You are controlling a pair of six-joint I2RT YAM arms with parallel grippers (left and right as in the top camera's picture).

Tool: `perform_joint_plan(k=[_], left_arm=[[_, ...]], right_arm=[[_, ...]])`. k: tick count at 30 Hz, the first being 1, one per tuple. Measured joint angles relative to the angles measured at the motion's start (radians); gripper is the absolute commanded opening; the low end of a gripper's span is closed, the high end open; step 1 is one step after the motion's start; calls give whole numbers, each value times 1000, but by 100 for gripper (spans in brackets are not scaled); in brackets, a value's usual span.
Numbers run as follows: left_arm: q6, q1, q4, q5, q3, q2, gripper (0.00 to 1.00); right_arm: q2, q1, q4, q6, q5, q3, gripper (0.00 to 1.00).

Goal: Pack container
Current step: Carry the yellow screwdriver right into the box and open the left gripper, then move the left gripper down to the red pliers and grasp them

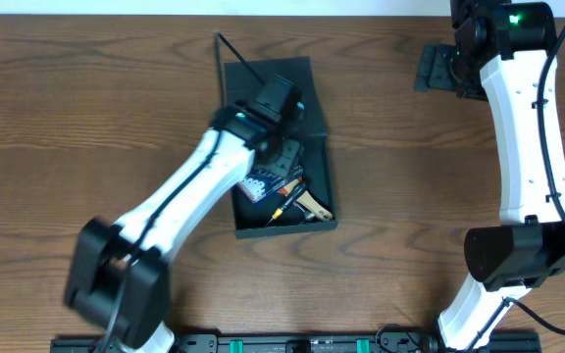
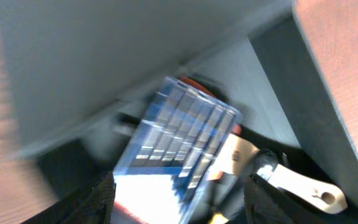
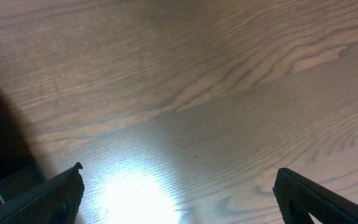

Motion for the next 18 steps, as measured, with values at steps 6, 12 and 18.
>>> perform_joint_plan(k=[6,12,18], left_arm=[[-2,117,-153,-198,35,-192,80],[-25,269,-358,-284,19,-236,82],[-13,320,-348,-297,-137,-234,95]], right_arm=[[0,0,0,0,0,0,99],[0,0,0,0,0,0,99],[0,0,0,0,0,0,99]])
